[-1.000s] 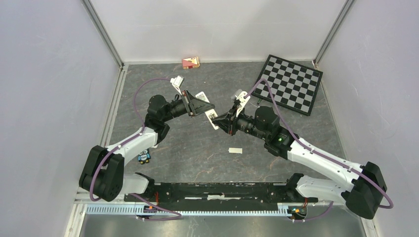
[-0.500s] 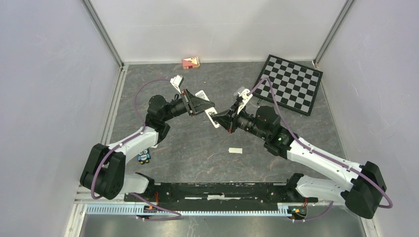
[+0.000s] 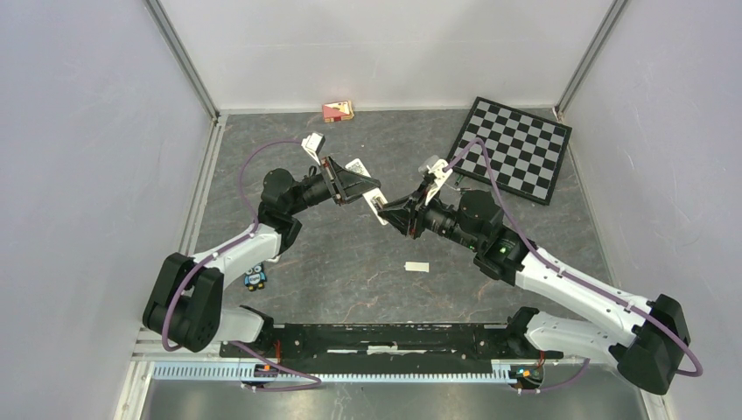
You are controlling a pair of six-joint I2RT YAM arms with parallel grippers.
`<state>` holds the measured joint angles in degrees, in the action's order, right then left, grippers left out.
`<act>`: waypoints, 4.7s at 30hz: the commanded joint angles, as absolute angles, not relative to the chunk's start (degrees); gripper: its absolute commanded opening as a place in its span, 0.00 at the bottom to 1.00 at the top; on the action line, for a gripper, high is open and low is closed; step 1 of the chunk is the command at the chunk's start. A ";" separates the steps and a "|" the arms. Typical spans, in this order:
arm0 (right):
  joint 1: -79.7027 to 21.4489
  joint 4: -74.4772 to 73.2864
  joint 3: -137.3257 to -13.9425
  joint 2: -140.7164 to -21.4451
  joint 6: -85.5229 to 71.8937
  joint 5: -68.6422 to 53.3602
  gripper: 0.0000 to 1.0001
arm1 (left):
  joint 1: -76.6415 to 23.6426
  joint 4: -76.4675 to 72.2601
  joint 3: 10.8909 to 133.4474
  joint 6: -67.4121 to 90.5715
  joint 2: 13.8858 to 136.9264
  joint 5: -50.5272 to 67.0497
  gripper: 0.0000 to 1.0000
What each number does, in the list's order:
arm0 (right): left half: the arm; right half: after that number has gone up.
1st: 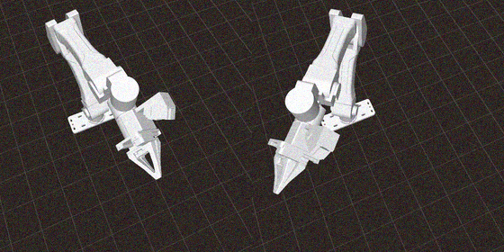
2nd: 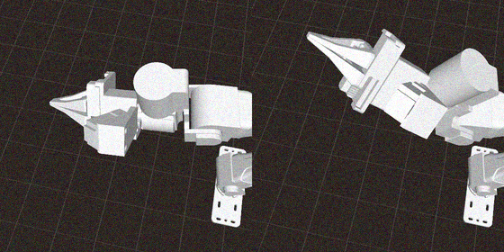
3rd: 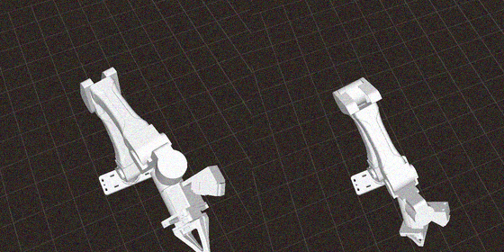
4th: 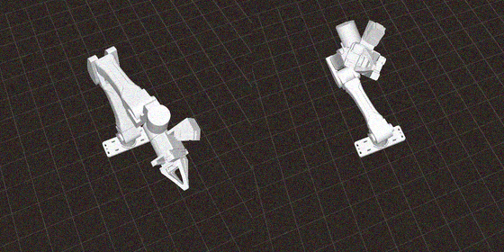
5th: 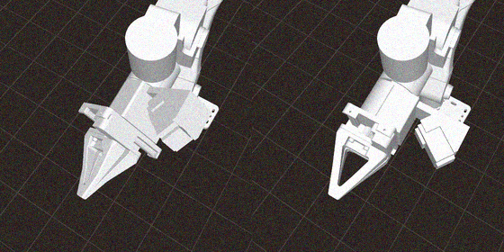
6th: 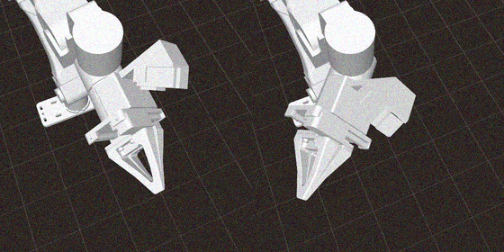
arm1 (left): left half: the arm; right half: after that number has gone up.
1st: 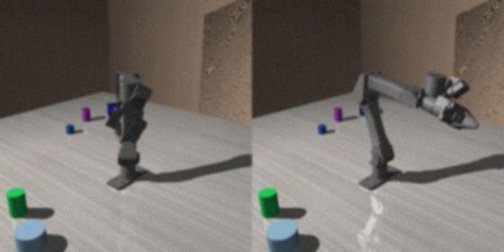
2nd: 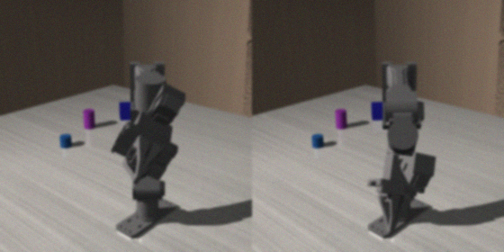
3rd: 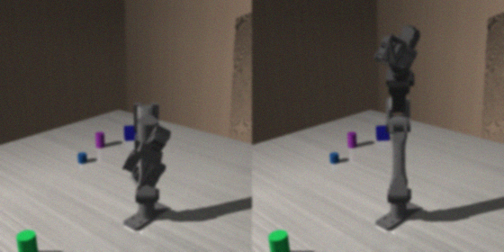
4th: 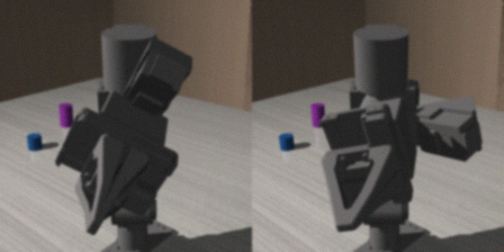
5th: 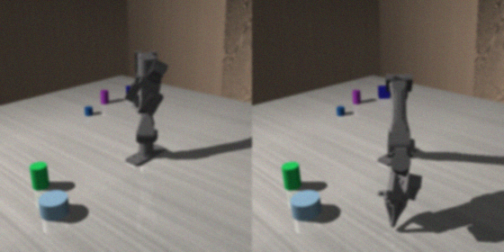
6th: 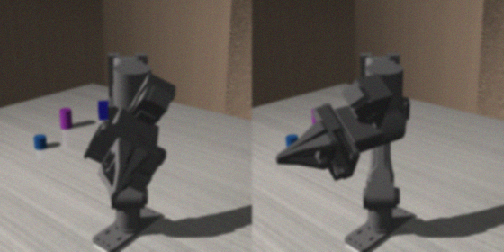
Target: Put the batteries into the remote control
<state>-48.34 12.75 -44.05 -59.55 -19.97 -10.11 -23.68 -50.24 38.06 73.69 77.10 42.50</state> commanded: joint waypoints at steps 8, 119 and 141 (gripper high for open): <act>-48.25 11.05 -47.16 -58.13 -21.73 -9.53 0.28 | -23.36 -50.44 39.36 70.70 75.80 42.22 0.02; -42.36 38.89 -39.89 -66.83 -57.99 -11.33 0.73 | -23.34 -50.56 45.82 69.00 73.47 43.07 0.02; -42.23 29.69 -42.08 -68.44 -45.54 -11.96 0.35 | -23.30 -51.14 47.44 73.30 74.33 44.51 0.02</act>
<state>-42.11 38.09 -39.33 -68.31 -54.43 -12.23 -23.05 -48.27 43.57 71.37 75.26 42.83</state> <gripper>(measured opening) 0.318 0.317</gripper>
